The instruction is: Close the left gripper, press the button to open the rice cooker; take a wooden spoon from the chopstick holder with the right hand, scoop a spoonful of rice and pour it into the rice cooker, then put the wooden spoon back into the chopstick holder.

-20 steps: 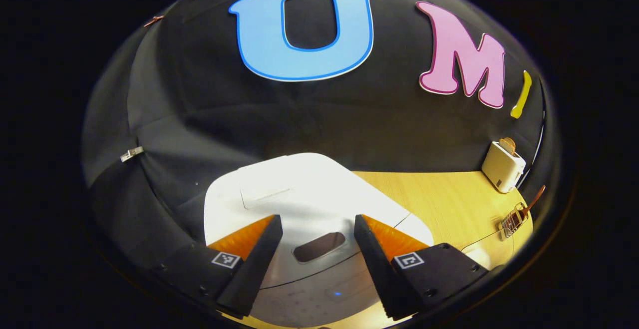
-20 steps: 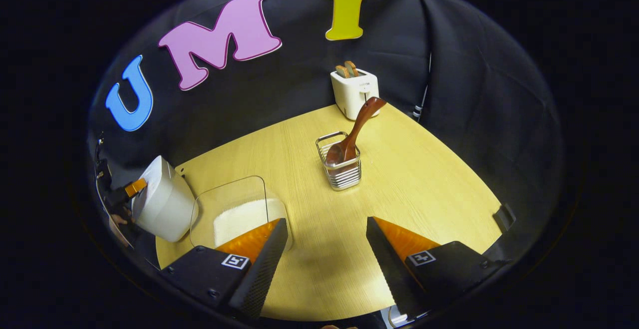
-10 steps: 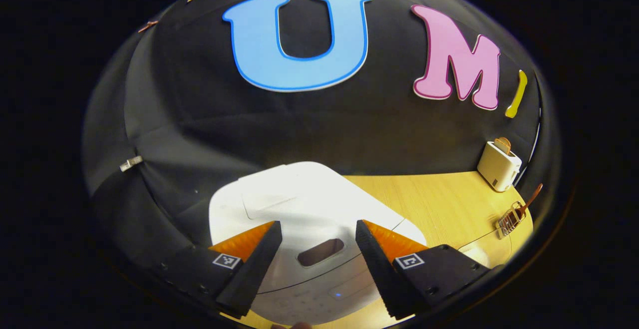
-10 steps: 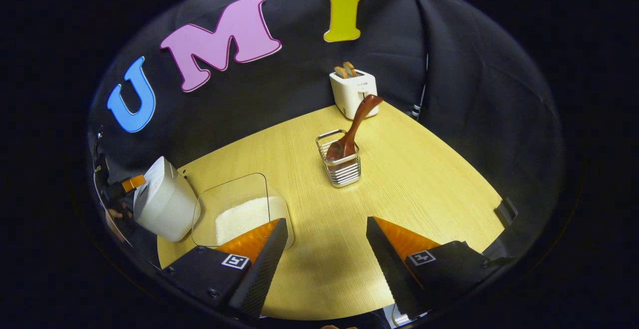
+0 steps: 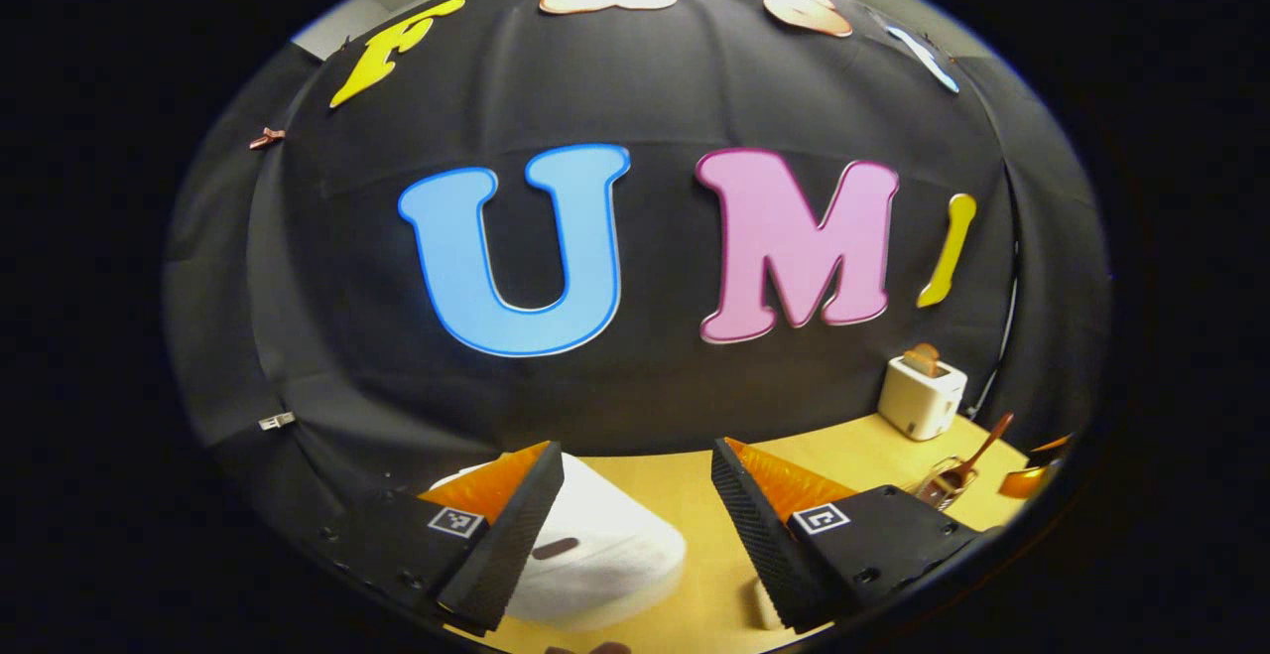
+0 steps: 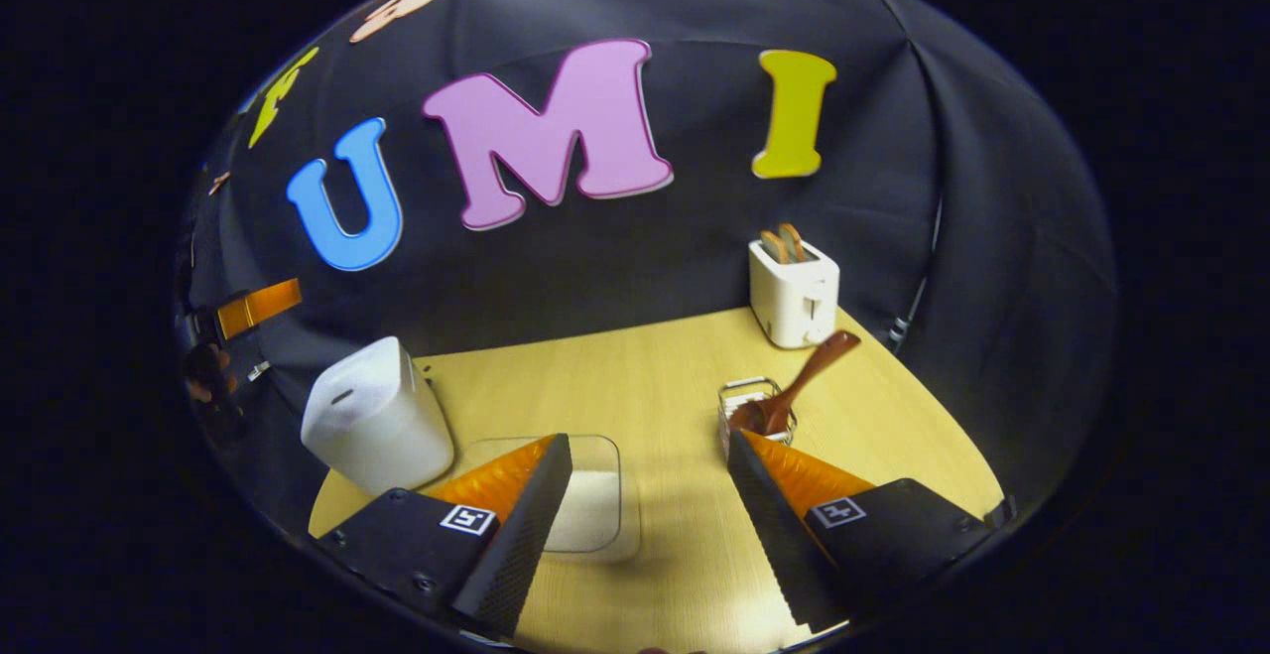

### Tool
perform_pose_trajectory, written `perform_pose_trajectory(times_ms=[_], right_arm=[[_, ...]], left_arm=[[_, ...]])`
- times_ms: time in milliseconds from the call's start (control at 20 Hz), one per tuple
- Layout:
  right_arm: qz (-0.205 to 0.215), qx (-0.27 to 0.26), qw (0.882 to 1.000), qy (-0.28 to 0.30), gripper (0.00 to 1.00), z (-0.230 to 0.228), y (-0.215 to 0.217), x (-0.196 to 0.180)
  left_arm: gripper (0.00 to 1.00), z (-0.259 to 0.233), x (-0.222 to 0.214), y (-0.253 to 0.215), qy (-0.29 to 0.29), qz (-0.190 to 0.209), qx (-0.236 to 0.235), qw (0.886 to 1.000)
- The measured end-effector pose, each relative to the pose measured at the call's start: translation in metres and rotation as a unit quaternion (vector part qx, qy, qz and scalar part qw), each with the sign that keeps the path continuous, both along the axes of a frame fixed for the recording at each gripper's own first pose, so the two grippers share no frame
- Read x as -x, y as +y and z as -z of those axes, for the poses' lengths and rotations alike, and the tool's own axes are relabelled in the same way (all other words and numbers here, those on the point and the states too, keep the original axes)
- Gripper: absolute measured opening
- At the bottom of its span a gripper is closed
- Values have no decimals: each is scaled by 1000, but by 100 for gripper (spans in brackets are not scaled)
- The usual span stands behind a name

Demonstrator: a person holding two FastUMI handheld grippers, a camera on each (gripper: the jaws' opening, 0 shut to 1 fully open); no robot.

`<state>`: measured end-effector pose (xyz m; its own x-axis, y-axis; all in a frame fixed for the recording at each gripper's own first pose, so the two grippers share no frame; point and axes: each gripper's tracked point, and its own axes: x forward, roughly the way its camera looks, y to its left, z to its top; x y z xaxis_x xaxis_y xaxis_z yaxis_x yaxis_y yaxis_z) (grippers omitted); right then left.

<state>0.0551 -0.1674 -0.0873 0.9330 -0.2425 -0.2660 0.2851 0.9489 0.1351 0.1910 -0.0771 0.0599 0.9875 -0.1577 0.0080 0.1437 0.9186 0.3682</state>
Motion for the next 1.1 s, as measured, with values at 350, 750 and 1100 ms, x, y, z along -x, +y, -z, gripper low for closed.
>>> perform_pose_trajectory(times_ms=[350, 750, 1100], right_arm=[[-81, 57, 993, -63, 98, -63, 32, 25], [4, 36, 998, -49, 98, -41, 34, 87], [40, 27, 999, -26, 98, 4, 60, 139]], left_arm=[[97, -6, 87, -31, -28, -12, 62, 998], [98, 51, 145, 9, 6, -11, 68, 998], [98, 82, 190, 44, 30, 0, 62, 998]])
